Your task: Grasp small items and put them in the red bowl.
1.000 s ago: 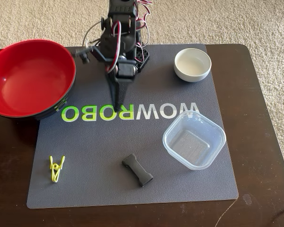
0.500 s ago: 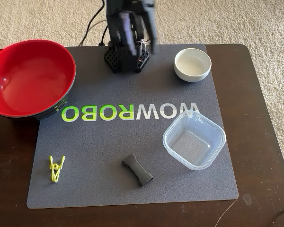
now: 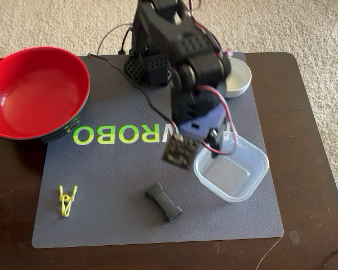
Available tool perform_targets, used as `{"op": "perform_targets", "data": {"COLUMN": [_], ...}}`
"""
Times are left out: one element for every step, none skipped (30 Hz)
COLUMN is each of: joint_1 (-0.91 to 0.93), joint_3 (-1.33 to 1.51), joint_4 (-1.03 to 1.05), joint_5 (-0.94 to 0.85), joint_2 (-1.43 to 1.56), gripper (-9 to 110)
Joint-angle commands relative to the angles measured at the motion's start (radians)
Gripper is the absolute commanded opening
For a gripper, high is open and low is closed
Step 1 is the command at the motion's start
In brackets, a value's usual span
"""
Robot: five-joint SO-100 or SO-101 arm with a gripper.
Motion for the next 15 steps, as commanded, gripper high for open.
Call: {"op": "perform_targets", "data": {"joint_1": [0.009,0.003,-0.005,-0.011,-0.012,-0.012,-0.011,-0.008,-0.006,-0.006,-0.008,-0.006,-0.003,0.0,0.005], "joint_3": [-0.058,-0.074,-0.084,-0.098,-0.107,-0.115,-0.12,-0.12,-0.12,-0.114,-0.11,-0.11,-0.11,-0.115,-0.12], "joint_4": [-0.015,-0.015,-0.017,-0.017,-0.017,-0.017,-0.017,-0.015,-0.006,-0.005,-0.003,-0.003,-0.003,-0.003,-0.003], "joint_5": [-0.006,-0.003,0.003,0.003,0.003,-0.002,-0.005,-0.011,-0.014,-0.017,-0.018,-0.029,-0.035,-0.049,-0.069], "joint_2": [-0.043,-0.069,-0.101,-0.132,-0.158,-0.179,-0.196,-0.207,-0.215,-0.219,-0.224,-0.222,-0.21,-0.192,-0.163], "gripper": [22,22,22,22,22,21,17,14,10,5,0,0,0,0,0]}}
